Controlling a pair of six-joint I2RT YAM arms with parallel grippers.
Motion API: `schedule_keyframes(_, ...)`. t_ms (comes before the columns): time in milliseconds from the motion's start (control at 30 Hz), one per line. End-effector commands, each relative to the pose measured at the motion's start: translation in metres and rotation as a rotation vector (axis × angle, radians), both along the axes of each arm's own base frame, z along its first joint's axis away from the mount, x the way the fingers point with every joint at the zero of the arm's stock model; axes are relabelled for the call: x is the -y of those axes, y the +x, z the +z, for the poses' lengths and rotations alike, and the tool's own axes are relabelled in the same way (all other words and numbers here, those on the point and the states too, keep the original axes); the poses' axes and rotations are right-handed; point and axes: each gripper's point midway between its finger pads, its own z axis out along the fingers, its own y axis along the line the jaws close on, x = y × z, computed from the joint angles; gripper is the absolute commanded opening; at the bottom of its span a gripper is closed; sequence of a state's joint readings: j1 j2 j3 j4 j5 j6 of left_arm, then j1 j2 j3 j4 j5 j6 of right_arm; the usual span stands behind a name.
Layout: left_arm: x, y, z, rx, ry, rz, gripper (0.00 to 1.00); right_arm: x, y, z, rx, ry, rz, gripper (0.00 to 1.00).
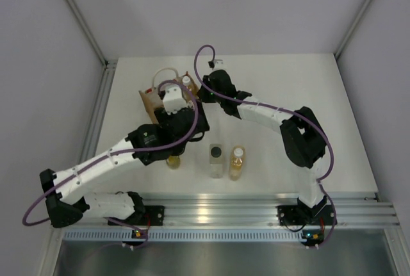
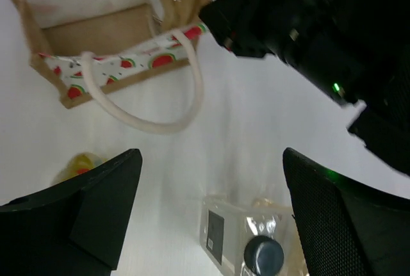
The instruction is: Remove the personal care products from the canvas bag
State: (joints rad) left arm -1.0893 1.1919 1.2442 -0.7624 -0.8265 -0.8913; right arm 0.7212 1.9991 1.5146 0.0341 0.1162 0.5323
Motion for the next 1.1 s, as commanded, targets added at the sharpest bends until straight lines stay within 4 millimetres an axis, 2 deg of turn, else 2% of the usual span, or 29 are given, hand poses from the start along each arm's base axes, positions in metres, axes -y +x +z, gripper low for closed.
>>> schedule_keyframes(0, -0.030, 0.028, 0.023, 0.042, -0.033, 0.110, 0.94, -0.018, -0.012, -0.007, -0.031, -0.003, 0.054, 0.04)
schedule_keyframes(67, -0.044, 0.046, 0.025, 0.027, -0.059, 0.138, 0.92, -0.019, -0.012, -0.004, -0.032, 0.006, 0.055, 0.04)
schedule_keyframes(133, -0.047, 0.062, 0.029, 0.039, -0.086, 0.144, 0.90, -0.020, -0.013, -0.002, -0.032, 0.015, 0.061, 0.04)
schedule_keyframes(167, -0.056, 0.073, 0.030, 0.042, -0.094, 0.172, 0.90, -0.020, -0.014, 0.000, -0.031, 0.021, 0.062, 0.04)
schedule_keyframes(233, -0.052, 0.088, 0.027, 0.036, -0.089, 0.162, 0.90, -0.022, -0.015, 0.002, -0.028, 0.033, 0.071, 0.04)
schedule_keyframes(267, -0.059, 0.100, 0.034, 0.041, -0.097, 0.185, 0.90, -0.022, -0.015, 0.006, -0.025, 0.038, 0.070, 0.04)
schedule_keyframes(300, -0.052, 0.109, 0.023, 0.004, -0.089, 0.162, 0.89, -0.022, -0.015, 0.005, -0.024, 0.038, 0.072, 0.04)
schedule_keyframes(367, -0.060, 0.128, 0.023, 0.001, -0.093, 0.179, 0.89, -0.022, -0.015, 0.008, -0.020, 0.040, 0.074, 0.04)
schedule_keyframes(400, -0.058, 0.137, 0.013, -0.019, -0.083, 0.172, 0.85, -0.023, -0.015, 0.009, -0.019, 0.043, 0.079, 0.04)
schedule_keyframes(533, -0.052, 0.168, 0.004, -0.024, -0.105, 0.110, 0.82, -0.023, -0.015, 0.012, -0.016, 0.049, 0.083, 0.03)
schedule_keyframes(600, -0.056, 0.184, -0.003, -0.039, -0.089, 0.126, 0.80, -0.024, -0.016, 0.013, -0.015, 0.054, 0.090, 0.04)
schedule_keyframes(700, -0.054, 0.198, -0.017, -0.067, -0.066, 0.116, 0.78, -0.025, -0.017, 0.015, -0.013, 0.059, 0.096, 0.04)
schedule_keyframes(733, -0.052, 0.203, -0.015, -0.061, -0.056, 0.102, 0.75, -0.024, -0.017, 0.016, -0.011, 0.058, 0.095, 0.04)
schedule_keyframes(967, -0.042, 0.228, -0.042, -0.108, -0.011, 0.075, 0.75, -0.024, -0.017, 0.015, -0.008, 0.052, 0.100, 0.04)
schedule_keyframes(1067, -0.044, 0.231, -0.056, -0.131, 0.007, 0.090, 0.64, -0.024, -0.017, 0.015, -0.005, 0.049, 0.100, 0.03)
